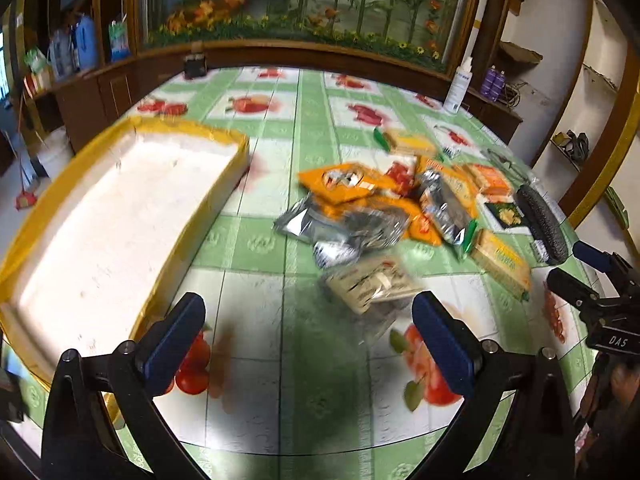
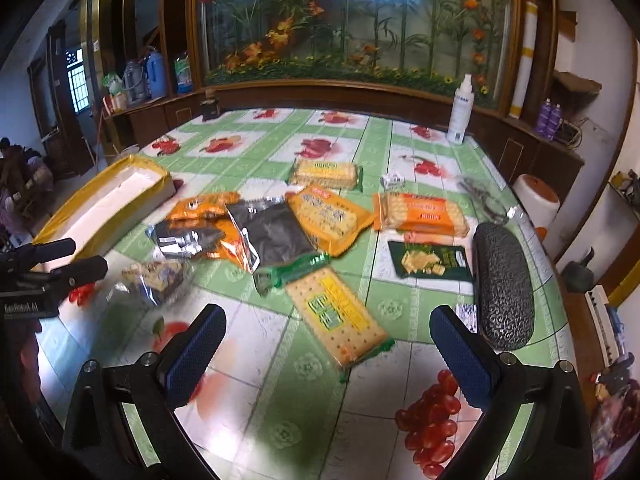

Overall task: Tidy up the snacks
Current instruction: 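Grasp the clear dried-plum bag with left tool while right tool grasps WEIDAN crackers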

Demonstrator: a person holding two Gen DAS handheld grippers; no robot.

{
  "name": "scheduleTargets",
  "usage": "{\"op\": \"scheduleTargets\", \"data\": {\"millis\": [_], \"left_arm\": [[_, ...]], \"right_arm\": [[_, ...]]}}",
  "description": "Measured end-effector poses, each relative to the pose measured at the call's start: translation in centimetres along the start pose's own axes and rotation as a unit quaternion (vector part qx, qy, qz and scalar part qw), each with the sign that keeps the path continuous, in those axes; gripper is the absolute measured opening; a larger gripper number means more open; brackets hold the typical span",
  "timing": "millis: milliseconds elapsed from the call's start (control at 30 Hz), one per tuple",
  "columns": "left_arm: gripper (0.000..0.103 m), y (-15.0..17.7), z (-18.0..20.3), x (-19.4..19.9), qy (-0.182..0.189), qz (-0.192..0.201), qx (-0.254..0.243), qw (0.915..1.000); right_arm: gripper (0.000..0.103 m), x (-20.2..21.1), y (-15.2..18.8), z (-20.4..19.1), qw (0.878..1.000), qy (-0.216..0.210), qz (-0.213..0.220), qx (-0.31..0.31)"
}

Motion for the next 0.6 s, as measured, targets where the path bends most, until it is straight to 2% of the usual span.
{"op": "scheduleTargets", "data": {"millis": [200,467,600], "left_arm": [[0.103,0.4,1.5,-2.4,0.027,-0.030,-0.018,0.9990],[0.103,-0.9,5.9,-4.9,0.040,-0.046,-0.105,0.9926],[0.103,-1.0,6.3,-6.5,0.020,-0.065,-0.130,0.9893]], "right_arm": [[0.103,-2.1,0.6,0.6,0.999,-0.048,-0.015,-0.016],[0.103,-4.4,-0.4,0.0,0.997,-0.069,-0.019,0.023],[0.102,-5.8,-0.9,0.3,0.996,-0.074,-0.032,0.026]]}}
Point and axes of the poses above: each gripper's, at about its wrist camera, not at the fingertips, and x roughly against the way its jaws point, z to its right, y to its underside, the point moved 2 cm from there along -x, roughly the way its jaws point, and after that the axes turned 4 degrees about -z, right-handed, at the moved point
